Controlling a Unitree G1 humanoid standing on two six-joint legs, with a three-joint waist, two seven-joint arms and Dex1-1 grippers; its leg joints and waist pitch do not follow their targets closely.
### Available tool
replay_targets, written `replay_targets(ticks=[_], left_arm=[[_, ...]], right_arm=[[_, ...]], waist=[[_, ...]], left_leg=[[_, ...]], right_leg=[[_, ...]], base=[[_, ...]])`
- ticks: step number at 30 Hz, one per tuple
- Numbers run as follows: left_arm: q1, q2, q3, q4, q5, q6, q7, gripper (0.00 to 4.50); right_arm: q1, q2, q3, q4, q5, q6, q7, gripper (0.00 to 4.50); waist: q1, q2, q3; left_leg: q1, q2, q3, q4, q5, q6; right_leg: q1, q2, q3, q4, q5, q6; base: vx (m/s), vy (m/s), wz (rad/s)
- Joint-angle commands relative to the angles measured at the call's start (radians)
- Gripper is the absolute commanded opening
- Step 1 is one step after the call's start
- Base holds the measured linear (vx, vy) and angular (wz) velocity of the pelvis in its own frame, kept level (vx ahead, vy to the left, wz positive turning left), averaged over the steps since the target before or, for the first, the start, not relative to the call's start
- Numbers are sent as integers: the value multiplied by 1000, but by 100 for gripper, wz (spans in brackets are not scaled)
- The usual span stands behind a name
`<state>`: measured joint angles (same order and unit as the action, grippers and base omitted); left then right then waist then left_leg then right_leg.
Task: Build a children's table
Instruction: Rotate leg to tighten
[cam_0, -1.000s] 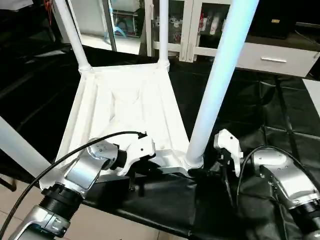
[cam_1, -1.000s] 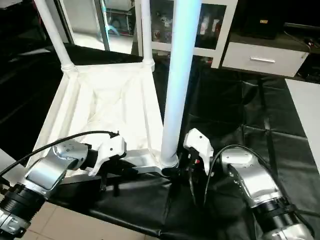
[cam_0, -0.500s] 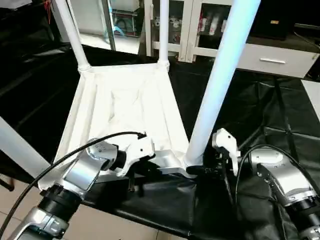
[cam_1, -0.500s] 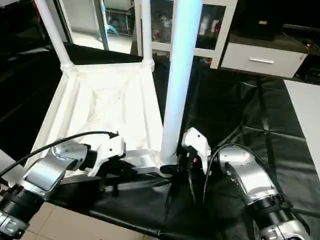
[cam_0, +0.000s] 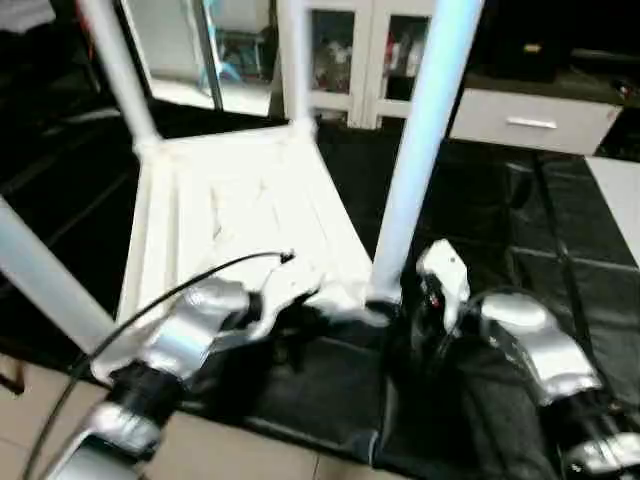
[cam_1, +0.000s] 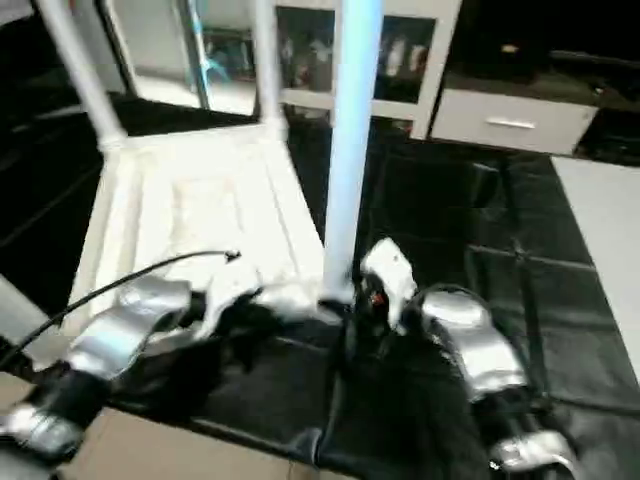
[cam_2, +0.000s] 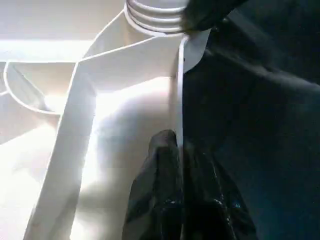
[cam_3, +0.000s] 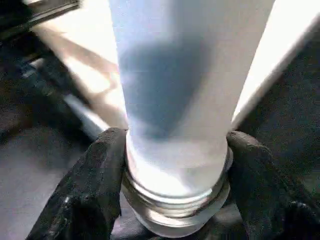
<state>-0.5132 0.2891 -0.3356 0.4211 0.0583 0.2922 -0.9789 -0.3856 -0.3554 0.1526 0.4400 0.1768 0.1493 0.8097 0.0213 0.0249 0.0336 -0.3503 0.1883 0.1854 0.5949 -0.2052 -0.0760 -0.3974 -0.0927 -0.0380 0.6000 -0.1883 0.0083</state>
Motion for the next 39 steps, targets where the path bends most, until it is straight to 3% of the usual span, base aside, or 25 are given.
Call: replay_targets(ticks=[1, 3, 7, 9, 11, 13, 15, 17, 20, 23, 25, 27, 28, 29, 31, 33, 34, 35, 39], left_arm=[[-1, -54, 15, 71, -33, -26, 63, 0], [-33, -81, 23, 116, -23, -28, 114, 0], [-80, -117, 39, 179, 6, -32, 212, 0], [-132, -167, 81, 266, 31, -38, 366, 0], [-146, -184, 99, 286, 25, -40, 403, 0], [-162, -197, 110, 317, 29, -60, 444, 0], [-168, -199, 114, 330, 30, -69, 460, 0], [-171, -199, 117, 340, 28, -77, 464, 0], [-181, -200, 118, 363, 30, -96, 461, 0], [-182, -191, 114, 365, 36, -110, 436, 0], [-174, -180, 110, 353, 38, -108, 422, 0], [-172, -177, 109, 351, 38, -108, 418, 0], [-164, -171, 106, 340, 37, -106, 404, 0], [-146, -159, 100, 313, 31, -98, 370, 0], [-110, -137, 90, 262, 14, -81, 300, 0], [-72, -105, 66, 206, 3, -76, 216, 0], [-61, -95, 57, 189, 1, -76, 188, 0], [-34, -69, 39, 149, -9, -80, 127, 0], [57, 32, -19, -10, -80, -46, -107, 0]], right_arm=[[-20, 32, -32, 8, -25, 2, -111, 269], [-19, 74, -50, 18, -36, 8, -209, 269], [-21, 146, -77, 53, -90, -5, -417, 269], [-32, 257, -131, 106, -109, -23, -670, 269], [-39, 298, -157, 134, -111, -35, -777, 268], [-46, 334, -163, 158, -135, -69, -859, 268], [-50, 351, -158, 157, -148, -89, -887, 268], [-53, 369, -152, 145, -155, -104, -900, 268], [-59, 386, -148, 141, -164, -126, -902, 268], [-55, 379, -134, 134, -158, -158, -865, 268], [-42, 368, -121, 109, -126, -176, -777, 268], [-39, 366, -119, 103, -118, -179, -753, 338], [-29, 358, -111, 87, -102, -181, -701, 338], [-8, 336, -102, 45, -61, -172, -597, 341], [21, 282, -83, -22, -6, -140, -439, 350], [41, 221, -71, -76, 31, -99, -322, 369], [44, 205, -69, -89, 38, -89, -297, 381], [49, 161, -63, -108, 45, -76, -240, 381], [59, 2, -32, -150, 52, -59, -29, 396]], waist=[[-1, -26, -42], [1, -25, -43], [-2, -22, -47], [-8, -12, -46], [-7, -15, -53], [-6, -12, -53], [-4, -8, -57], [-2, -4, -60], [0, -5, -59], [5, -6, -53], [6, -6, -54], [7, -6, -54], [8, -4, -55], [8, -3, -55], [8, -7, -54], [-4, -4, -56], [-10, -5, -55], [-12, 0, -54], [-10, -1, -49]], left_leg=[[0, 20, -10, -74, -272, 37], [-3, 21, -12, -76, -258, 37], [-8, 22, -14, -79, -237, 36], [-5, 19, -10, -78, -236, 23], [-7, 19, -13, -79, -208, 14], [-9, 20, -10, -76, -181, 35], [-10, 19, -9, -73, -166, 51], [-13, 18, -8, -68, -111, 79], [-13, 18, -6, -68, -125, 103], [-8, 20, -5, -74, -178, 85], [-9, 22, -6, -75, -187, 81], [-13, 22, -7, -75, -167, 85], [-13, 22, -7, -73, -158, 91], [-14, 22, -7, -73, -151, 96], [-26, 22, -10, -72, -148, 120], [-22, 25, -12, -72, -148, 134], [-25, 26, -11, -71, -149, 135], [-19, 28, -9, -71, -163, 133], [-14, 34, -8, -77, -200, 110]], right_leg=[[32, -36, 25, -96, -445, -158], [32, -37, 24, -98, -455, -142], [34, -37, 23, -92, -409, -143], [24, -35, 27, -94, -377, -155], [34, -35, 26, -85, -317, -163], [35, -34, 26, -78, -220, -190], [38, -35, 25, -76, -188, -200], [46, -33, 25, -65, -77, -223], [46, -35, 24, -69, -91, -231], [41, -38, 25, -80, -208, -207], [42, -37, 25, -80, -214, -198], [44, -37, 25, -77, -186, -200], [45, -37, 25, -75, -170, -204], [45, -37, 25, -74, -158, -209], [59, -36, 23, -69, -122, -202], [57, -37, 21, -67, -105, -226], [55, -36, 22, -68, -109, -230], [48, -37, 23, -72, -134, -241], [45, -35, 25, -75, -186, -255]], base=[[0, 0, 0], [0, 0, 0], [0, 0, 0], [0, 0, 0], [0, 0, 0], [0, 0, 0], [0, 0, 0], [0, 0, 0], [0, 0, 0], [0, 0, 0], [0, 0, 0], [0, 0, 0], [0, 0, 0], [0, 0, 0], [0, 0, 0], [0, 0, 0], [0, 0, 0], [0, 0, 0], [0, 0, 0]])
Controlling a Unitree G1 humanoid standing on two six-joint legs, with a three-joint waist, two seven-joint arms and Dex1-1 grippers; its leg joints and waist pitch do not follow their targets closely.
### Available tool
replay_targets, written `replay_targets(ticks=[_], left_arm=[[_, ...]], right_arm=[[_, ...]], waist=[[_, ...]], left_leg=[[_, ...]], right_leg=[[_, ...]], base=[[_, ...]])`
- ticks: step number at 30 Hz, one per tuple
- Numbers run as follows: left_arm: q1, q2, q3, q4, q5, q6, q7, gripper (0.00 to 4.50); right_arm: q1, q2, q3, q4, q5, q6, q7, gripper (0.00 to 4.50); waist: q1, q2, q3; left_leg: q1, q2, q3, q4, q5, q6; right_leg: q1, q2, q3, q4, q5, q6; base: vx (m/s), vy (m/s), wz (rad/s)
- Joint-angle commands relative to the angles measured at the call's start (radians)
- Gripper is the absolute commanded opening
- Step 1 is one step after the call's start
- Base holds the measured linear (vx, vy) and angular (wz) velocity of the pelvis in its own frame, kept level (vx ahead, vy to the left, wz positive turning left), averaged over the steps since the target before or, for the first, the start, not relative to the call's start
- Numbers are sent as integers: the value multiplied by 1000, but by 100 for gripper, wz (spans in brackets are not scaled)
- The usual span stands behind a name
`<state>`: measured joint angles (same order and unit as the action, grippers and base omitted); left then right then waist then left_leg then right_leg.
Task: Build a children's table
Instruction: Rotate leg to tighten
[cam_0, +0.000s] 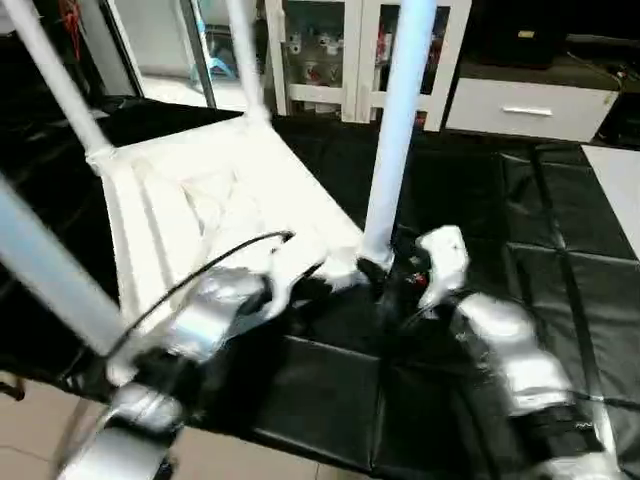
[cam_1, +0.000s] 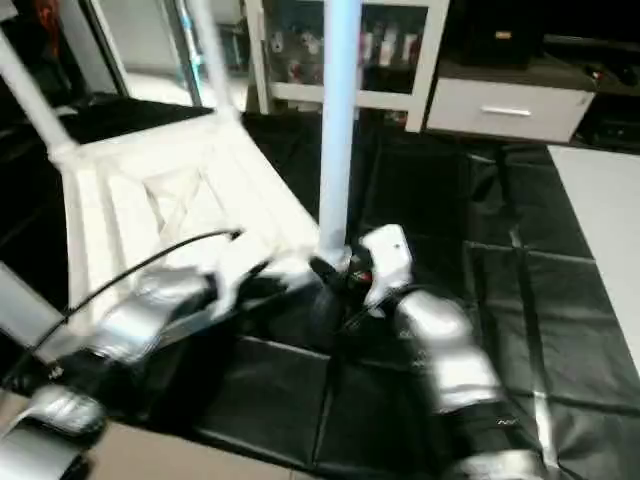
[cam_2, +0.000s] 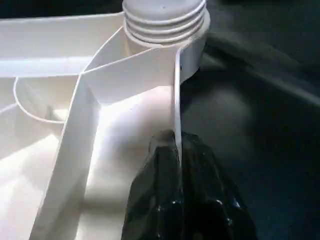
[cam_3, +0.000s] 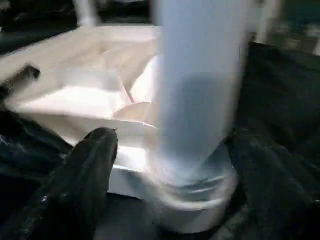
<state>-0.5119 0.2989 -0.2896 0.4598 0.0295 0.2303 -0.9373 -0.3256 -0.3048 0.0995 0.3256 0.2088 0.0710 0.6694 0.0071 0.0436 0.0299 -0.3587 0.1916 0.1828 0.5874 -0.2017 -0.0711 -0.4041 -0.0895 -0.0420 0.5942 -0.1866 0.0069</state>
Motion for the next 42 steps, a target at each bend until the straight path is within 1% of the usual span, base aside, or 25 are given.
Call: replay_targets(ticks=[1, 2, 6, 7, 8, 9, 10, 12, 13, 15, 16, 17, 18, 20, 21, 22, 28, 29, 31, 32, 34, 35, 40, 41, 42], left_arm=[[56, 22, -65, -48, -51, 16, -148, 0], [79, 55, -84, -98, -68, 28, -202, 0], [98, 79, -94, -147, -72, 57, -232, 0], [106, 103, -111, -180, -72, 77, -272, 0], [109, 111, -116, -193, -73, 84, -286, 0], [110, 116, -119, -201, -74, 92, -294, 0], [109, 118, -122, -204, -76, 97, -301, 0], [108, 123, -125, -212, -78, 103, -309, 0], [106, 128, -127, -218, -81, 110, -312, 0], [105, 129, -128, -221, -81, 113, -313, 0], [105, 129, -128, -221, -81, 113, -313, 0], [103, 127, -128, -221, -78, 114, -310, 0], [102, 127, -128, -221, -77, 113, -309, 0], [102, 129, -128, -229, -77, 120, -305, 0], [101, 130, -127, -229, -78, 122, -304, 0], [102, 132, -127, -230, -78, 122, -304, 0], [103, 132, -130, -232, -76, 125, -300, 0], [106, 132, -131, -235, -75, 127, -299, 0], [108, 133, -132, -238, -75, 129, -299, 0], [112, 135, -134, -241, -73, 130, -297, 0], [115, 136, -134, -245, -74, 132, -297, 0], [117, 137, -133, -247, -74, 133, -295, 0], [121, 142, -131, -251, -75, 134, -295, 0], [122, 142, -132, -250, -74, 134, -294, 0], [120, 141, -132, -245, -73, 132, -293, 0]], right_arm=[[-1, -48, 21, -36, 20, 19, 111, 396], [6, -101, 35, -52, 27, 36, 199, 396], [13, -149, 50, -71, 38, 61, 284, 396], [5, -182, 71, -64, 33, 77, 337, 396], [2, -195, 80, -61, 32, 84, 359, 396], [-1, -204, 85, -61, 34, 92, 377, 396], [-2, -210, 91, -65, 38, 98, 396, 396], [-3, -225, 107, -70, 42, 111, 431, 396], [-3, -245, 131, -71, 28, 110, 472, 396], [-5, -252, 140, -67, 15, 107, 485, 396], [-5, -252, 140, -67, 15, 107, 485, 396], [-10, -250, 140, -55, 9, 103, 488, 396], [-12, -248, 140, -52, 9, 102, 488, 396], [-18, -244, 141, -45, 12, 103, 496, 396], [-24, -238, 141, -38, 8, 98, 493, 396], [-29, -232, 141, -35, 6, 94, 489, 396], [-45, -205, 130, -17, 8, 78, 467, 396], [-44, -202, 128, -16, 11, 79, 473, 396], [-44, -200, 127, -16, 15, 81, 477, 396], [-44, -199, 127, -13, 15, 81, 482, 380], [-46, -198, 129, -8, 12, 79, 485, 362], [-47, -197, 131, -3, 11, 77, 489, 359], [-53, -192, 132, 6, 15, 77, 493, 324], [-56, -189, 128, 9, 18, 79, 493, 318], [-57, -188, 126, 11, 20, 79, 493, 294]], waist=[[6, -17, -47], [8, -12, -46], [20, -14, -46], [23, -14, -45], [25, -16, -45], [26, -22, -44], [26, -22, -43], [27, -20, -44], [27, -17, -44], [28, -20, -45], [28, -21, -45], [28, -29, -46], [30, -26, -46], [30, -26, -47], [32, -14, -48], [29, -21, -48], [31, -19, -49], [32, -20, -50], [32, -24, -50], [32, -27, -50], [33, -24, -49], [33, -27, -50], [33, -24, -50], [32, -25, -51], [31, -29, -50]], left_leg=[[-3, 31, -6, -69, -206, 103], [2, 33, -4, -69, -218, 102], [4, 33, -2, -69, -208, 102], [5, 34, -2, -69, -207, 97], [4, 34, -3, -70, -210, 94], [3, 34, -2, -71, -215, 95], [0, 33, -3, -71, -209, 94], [3, 33, -3, -70, -210, 85], [4, 33, -3, -70, -209, 84], [2, 33, -3, -68, -201, 83], [1, 32, -3, -67, -190, 86], [0, 31, -2, -66, -184, 91], [0, 31, -3, -66, -176, 94], [1, 32, -3, -64, -166, 97], [1, 31, -4, -63, -159, 98], [-1, 30, -3, -63, -159, 100], [4, 32, -3, -63, -164, 93], [3, 31, -3, -62, -148, 97], [1, 31, -3, -61, -144, 103], [1, 31, -3, -61, -145, 105], [2, 31, -3, -61, -146, 104], [1, 31, -3, -61, -146, 104], [1, 31, -3, -60, -139, 107], [0, 30, -3, -59, -134, 108], [0, 30, -3, -59, -134, 109]], right_leg=[[52, -39, 28, -67, -187, -256], [46, -37, 29, -69, -183, -258], [47, -37, 30, -64, -145, -266], [46, -37, 30, -64, -147, -268], [48, -38, 30, -63, -151, -268], [49, -38, 30, -64, -159, -265], [50, -39, 30, -63, -169, -259], [49, -39, 31, -64, -173, -258], [48, -39, 31, -64, -167, -261], [50, -39, 30, -62, -147, -265], [51, -39, 30, -60, -130, -268], [52, -39, 30, -60, -125, -269], [52, -41, 30, -58, -126, -271], [53, -40, 30, -56, -114, -277], [53, -41, 29, -54, -100, -281], [54, -38, 28, -55, -91, -283], [53, -38, 28, -53, -90, -288], [54, -37, 28, -50, -60, -293], [56, -38, 28, -49, -53, -295], [56, -39, 28, -50, -62, -293], [55, -39, 28, -51, -79, -290], [56, -40, 28, -50, -80, -290], [55, -39, 28, -48, -67, -292], [56, -38, 27, -47, -62, -292], [57, -38, 27, -48, -65, -291]], base=[[0, 0, 0], [0, 0, 0], [0, 0, 0], [0, 0, 0], [0, 0, 0], [0, 0, 0], [0, 0, 0], [0, 0, 0], [0, 0, 0], [0, 0, 0], [0, 0, 0], [0, 0, 0], [0, 0, 0], [0, 0, 0], [0, 0, 0], [0, 0, 0], [0, 0, 0], [0, 0, 0], [0, 0, 0], [0, 0, 0], [0, 0, 0], [0, 0, 0], [0, 0, 0], [0, 0, 0], [0, 0, 0]])
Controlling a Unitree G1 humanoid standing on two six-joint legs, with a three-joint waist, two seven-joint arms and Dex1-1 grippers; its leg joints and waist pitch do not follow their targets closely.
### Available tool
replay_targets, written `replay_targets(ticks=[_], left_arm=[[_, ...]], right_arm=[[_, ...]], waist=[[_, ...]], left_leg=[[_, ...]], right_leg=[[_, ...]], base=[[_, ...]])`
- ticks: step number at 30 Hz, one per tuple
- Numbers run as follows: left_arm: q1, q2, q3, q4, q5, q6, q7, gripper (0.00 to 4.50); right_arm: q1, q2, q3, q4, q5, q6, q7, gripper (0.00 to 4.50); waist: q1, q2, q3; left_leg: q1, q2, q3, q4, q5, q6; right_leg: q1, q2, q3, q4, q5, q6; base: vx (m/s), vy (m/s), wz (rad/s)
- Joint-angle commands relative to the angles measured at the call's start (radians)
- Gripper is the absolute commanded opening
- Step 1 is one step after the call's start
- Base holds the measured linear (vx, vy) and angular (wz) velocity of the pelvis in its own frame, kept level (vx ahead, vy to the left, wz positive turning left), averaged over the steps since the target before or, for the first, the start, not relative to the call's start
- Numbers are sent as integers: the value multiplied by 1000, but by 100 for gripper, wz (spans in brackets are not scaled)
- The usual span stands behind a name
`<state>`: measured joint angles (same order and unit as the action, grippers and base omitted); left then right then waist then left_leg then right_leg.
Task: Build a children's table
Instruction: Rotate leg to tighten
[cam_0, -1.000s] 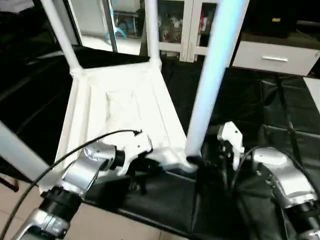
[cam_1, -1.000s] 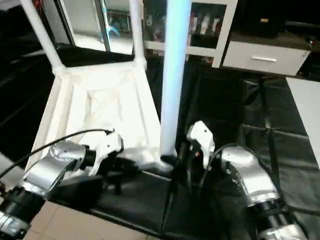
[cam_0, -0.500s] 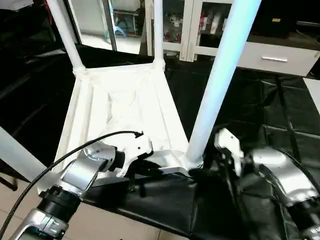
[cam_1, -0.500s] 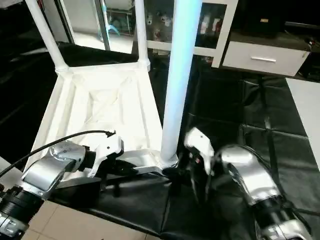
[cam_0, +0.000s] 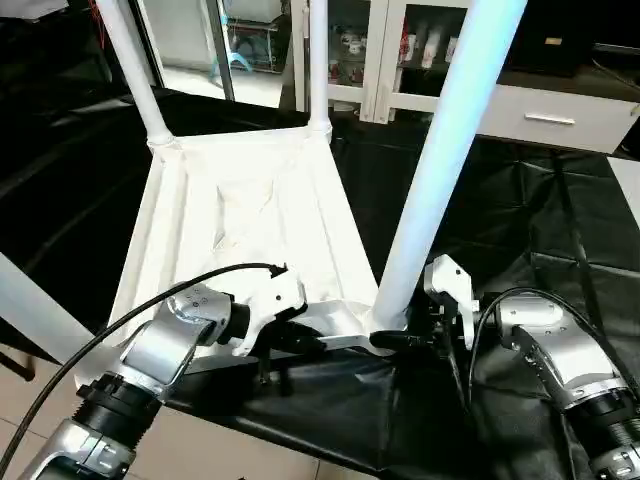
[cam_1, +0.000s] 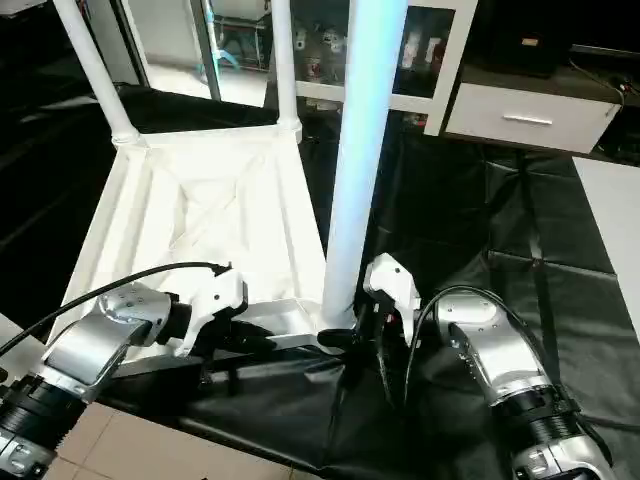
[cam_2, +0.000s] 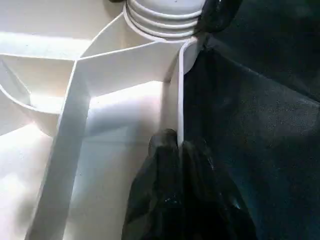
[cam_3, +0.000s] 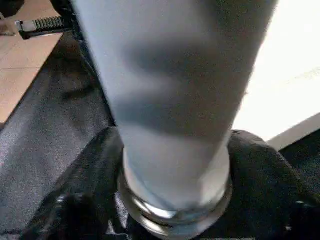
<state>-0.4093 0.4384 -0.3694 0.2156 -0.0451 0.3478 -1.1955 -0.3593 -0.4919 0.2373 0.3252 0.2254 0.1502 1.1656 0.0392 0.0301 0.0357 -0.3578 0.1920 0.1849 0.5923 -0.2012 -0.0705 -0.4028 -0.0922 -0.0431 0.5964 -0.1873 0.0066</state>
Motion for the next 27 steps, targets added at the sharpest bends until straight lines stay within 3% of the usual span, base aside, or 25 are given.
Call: replay_targets(ticks=[1, 8, 9, 10, 15, 17, 18, 21, 22, 23, 27], left_arm=[[16, 0, -51, 2, 3, 13, -33, 0], [17, 4, -52, 1, 1, 18, -36, 0], [21, 3, -55, -2, 1, 19, -36, 0], [21, 0, -55, -3, 1, 21, -32, 0], [23, -11, -44, 5, -3, 17, -13, 0], [5, -49, -24, 46, 3, -1, 42, 0], [0, -58, -19, 56, 4, -3, 54, 0], [-41, -116, 16, 133, 8, -22, 140, 0], [-57, -134, 25, 160, 15, -33, 174, 0], [-72, -149, 32, 183, 23, -39, 207, 0], [-149, -222, 59, 297, 64, -55, 369, 0]], right_arm=[[-24, 0, -13, 12, 4, 0, -3, 286], [-29, 7, -19, 21, 10, 7, 5, 268], [-29, 9, -24, 20, 15, 14, 8, 268], [-28, 8, -25, 17, 17, 17, 10, 267], [-22, 24, -31, 21, 7, 0, -28, 266], [-29, 78, -63, 67, -34, -51, -180, 266], [-31, 89, -71, 75, -38, -55, -208, 265], [-41, 159, -122, 134, -47, -65, -376, 265], [-40, 181, -132, 146, -55, -72, -428, 265], [-40, 202, -140, 155, -64, -71, -483, 265], [-36, 311, -176, 195, -125, -73, -778, 264]], waist=[[0, -14, -56], [-2, -13, -56], [-3, -23, -57], [-1, -18, -56], [-3, -15, -56], [-8, -15, -52], [-9, -20, -51], [-17, -24, -47], [-18, -30, -48], [-19, -27, -47], [-23, -25, -48]], left_leg=[[0, 30, -5, -64, -135, 108], [0, 29, -5, -63, -134, 110], [-1, 29, -3, -62, -133, 111], [0, 30, -5, -63, -135, 111], [1, 30, -5, -62, -142, 102], [-2, 27, -4, -65, -171, 84], [-2, 27, -6, -67, -183, 76], [-1, 22, -10, -73, -237, 30], [-2, 23, -11, -74, -236, 28], [2, 24, -10, -74, -251, 30], [1, 20, -8, -74, -227, 24]], right_leg=[[55, -36, 28, -50, -66, -291], [55, -35, 28, -49, -65, -294], [55, -35, 29, -50, -67, -292], [54, -36, 29, -49, -79, -290], [53, -35, 29, -50, -83, -288], [51, -36, 29, -57, -128, -280], [52, -36, 28, -59, -156, -271], [49, -38, 28, -74, -326, -206], [49, -38, 28, -75, -333, -197], [42, -38, 30, -78, -351, -189], [38, -35, 32, -80, -332, -178]], base=[[0, 0, 0], [0, 0, 0], [0, 0, 0], [0, 0, 0], [0, 0, 0], [0, 0, 0], [0, 0, 0], [0, 0, 0], [0, 0, 0], [0, 0, 0], [0, 0, 0]])
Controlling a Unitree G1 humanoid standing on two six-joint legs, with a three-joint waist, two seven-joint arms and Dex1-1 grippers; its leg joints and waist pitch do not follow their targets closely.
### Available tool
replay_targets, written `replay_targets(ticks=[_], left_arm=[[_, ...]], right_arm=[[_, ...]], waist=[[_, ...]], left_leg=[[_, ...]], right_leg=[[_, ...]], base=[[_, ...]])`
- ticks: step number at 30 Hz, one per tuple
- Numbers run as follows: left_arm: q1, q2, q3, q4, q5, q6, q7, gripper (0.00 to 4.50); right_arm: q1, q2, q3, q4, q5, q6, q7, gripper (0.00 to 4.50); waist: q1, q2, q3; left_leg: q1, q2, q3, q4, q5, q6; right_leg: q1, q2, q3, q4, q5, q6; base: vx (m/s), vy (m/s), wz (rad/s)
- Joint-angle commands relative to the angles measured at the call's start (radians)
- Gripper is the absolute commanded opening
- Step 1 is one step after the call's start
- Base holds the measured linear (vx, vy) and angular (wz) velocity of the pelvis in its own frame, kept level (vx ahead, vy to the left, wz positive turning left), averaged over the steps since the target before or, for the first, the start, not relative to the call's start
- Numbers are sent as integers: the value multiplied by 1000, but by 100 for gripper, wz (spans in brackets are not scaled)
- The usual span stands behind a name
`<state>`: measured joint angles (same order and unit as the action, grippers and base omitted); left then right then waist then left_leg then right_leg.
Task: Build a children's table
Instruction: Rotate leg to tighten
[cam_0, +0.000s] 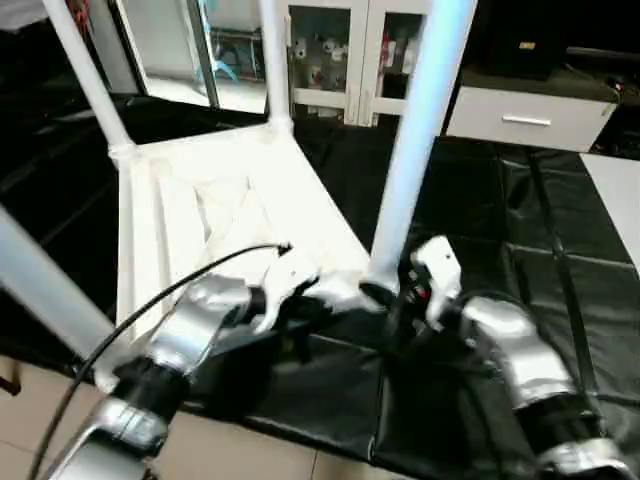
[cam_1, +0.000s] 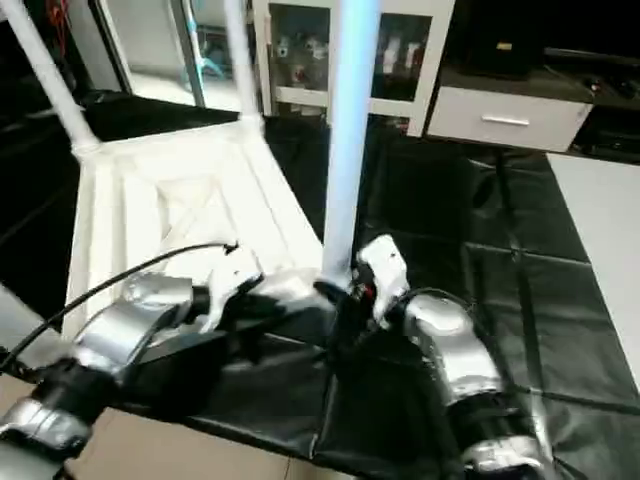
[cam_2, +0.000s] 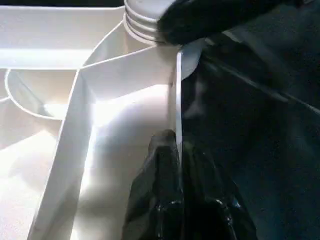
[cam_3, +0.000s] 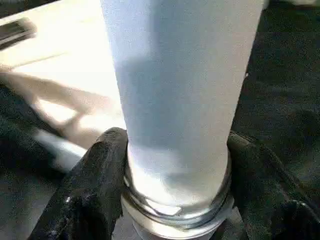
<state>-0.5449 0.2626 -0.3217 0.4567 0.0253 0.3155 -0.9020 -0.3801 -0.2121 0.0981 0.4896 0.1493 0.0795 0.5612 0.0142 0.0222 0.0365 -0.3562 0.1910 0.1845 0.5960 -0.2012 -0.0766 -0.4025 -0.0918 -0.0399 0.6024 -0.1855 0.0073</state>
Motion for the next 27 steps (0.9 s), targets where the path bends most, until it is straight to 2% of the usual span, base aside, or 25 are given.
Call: replay_targets(ticks=[1, 2, 3, 4, 5, 6, 7, 10, 12, 14, 16, 17, 18, 19, 20, 22, 23, 24, 25, 27], left_arm=[[-21, -54, 14, 67, -3, -22, 93, 0], [-41, -73, 22, 95, 7, -18, 138, 0], [-64, -95, 32, 130, 18, -16, 198, 0], [-64, -95, 32, 130, 18, -16, 198, 0], [-89, -118, 46, 174, 30, -15, 257, 0], [-113, -141, 61, 217, 42, -25, 328, 0], [-133, -159, 70, 253, 50, -37, 377, 0], [-156, -179, 77, 298, 60, -61, 433, 0], [-172, -196, 79, 331, 59, -83, 439, 0], [-174, -199, 77, 336, 58, -89, 433, 0], [-174, -199, 75, 339, 59, -94, 426, 0], [-169, -195, 73, 333, 58, -91, 417, 0], [-169, -195, 73, 333, 58, -91, 417, 0], [-160, -188, 71, 321, 57, -87, 403, 0], [-160, -188, 71, 321, 57, -87, 403, 0], [-155, -182, 70, 317, 56, -86, 387, 0], [-146, -170, 62, 304, 56, -86, 357, 0], [-146, -170, 62, 304, 56, -86, 357, 0], [-140, -164, 58, 297, 55, -85, 339, 0], [-119, -139, 35, 267, 55, -91, 272, 0]], right_arm=[[-15, 43, -40, 34, -57, -2, -207, 264], [-16, 67, -47, 45, -77, -2, -278, 264], [-18, 92, -50, 58, -110, 3, -372, 264], [-18, 92, -50, 58, -110, 3, -372, 264], [-22, 120, -56, 77, -135, 10, -459, 264], [-25, 146, -60, 91, -157, 24, -538, 264], [-29, 170, -59, 100, -172, 27, -595, 264], [-37, 196, -48, 111, -195, 20, -657, 264], [-44, 216, -41, 108, -198, -11, -662, 264], [-44, 222, -42, 102, -190, -22, -648, 264], [-42, 226, -42, 93, -173, -34, -613, 264], [-32, 222, -35, 69, -157, -46, -564, 264], [-32, 222, -35, 69, -157, -46, -564, 264], [-15, 213, -24, 26, -137, -65, -495, 299], [-15, 213, -24, 26, -137, -65, -495, 320], [-5, 203, -16, -1, -121, -58, -453, 336], [6, 184, -13, -40, -93, -39, -396, 336], [6, 184, -13, -40, -93, -39, -396, 345], [12, 171, -12, -60, -76, -25, -366, 359], [24, 124, 1, -106, -41, 6, -271, 378]], waist=[[2, -16, -47], [3, -16, -52], [3, -16, -50], [1, -10, -48], [1, -14, -52], [4, -3, -52], [2, -6, -54], [15, -7, -55], [15, 0, -59], [19, -1, -60], [19, 2, -59], [19, 8, -57], [18, 5, -56], [19, 9, -57], [19, 7, -58], [20, 7, -58], [21, 6, -57], [19, 8, -57], [6, 8, -58], [-3, 7, -57]], left_leg=[[0, 20, -7, -78, -231, 26], [-1, 20, -10, -78, -228, 22], [-2, 20, -9, -78, -226, 23], [1, 18, -6, -78, -236, 18], [-3, 17, -8, -78, -226, 20], [4, 16, -6, -77, -225, 20], [5, 16, -6, -77, -228, 20], [-2, 16, -8, -77, -200, 38], [-2, 13, -6, -73, -184, 49], [-4, 14, -5, -71, -168, 67], [-6, 14, -5, -72, -173, 80], [-3, 15, -5, -73, -187, 81], [-3, 16, -5, -74, -196, 80], [-3, 16, -6, -75, -201, 74], [-4, 18, -6, -75, -196, 77], [-7, 18, -6, -74, -182, 85], [-13, 18, -8, -75, -184, 93], [-14, 19, -9, -77, -186, 94], [-27, 17, -15, -79, -170, 86], [-16, 19, -13, -77, -193, 85]], right_leg=[[34, -34, 28, -87, -341, -176], [40, -36, 27, -84, -328, -179], [39, -35, 28, -84, -319, -179], [33, -32, 28, -89, -313, -180], [41, -33, 28, -84, -291, -181], [33, -32, 29, -87, -271, -185], [34, -30, 29, -86, -261, -188], [43, -33, 28, -79, -207, -186], [44, -32, 28, -77, -158, -194], [48, -34, 28, -74, -134, -202], [49, -36, 26, -77, -157, -201], [47, -37, 26, -81, -186, -197], [46, -36, 26, -84, -203, -193], [47, -36, 25, -83, -217, -190], [47, -35, 26, -82, -202, -190], [50, -36, 25, -80, -182, -196], [54, -36, 24, -80, -183, -189], [52, -36, 23, -80, -192, -184], [63, -38, 19, -76, -191, -178], [52, -37, 20, -84, -205, -185]], base=[[0, 0, 0], [0, 0, 0], [0, 0, 0], [0, 0, 0], [0, 0, 0], [0, 0, 0], [0, 0, 0], [0, 0, 0], [0, 0, 0], [0, 0, 0], [0, 0, 0], [0, 0, 0], [0, 0, 0], [0, 0, 0], [0, 0, 0], [0, 0, 0], [0, 0, 0], [0, 0, 0], [0, 0, 0], [0, 0, 0]])
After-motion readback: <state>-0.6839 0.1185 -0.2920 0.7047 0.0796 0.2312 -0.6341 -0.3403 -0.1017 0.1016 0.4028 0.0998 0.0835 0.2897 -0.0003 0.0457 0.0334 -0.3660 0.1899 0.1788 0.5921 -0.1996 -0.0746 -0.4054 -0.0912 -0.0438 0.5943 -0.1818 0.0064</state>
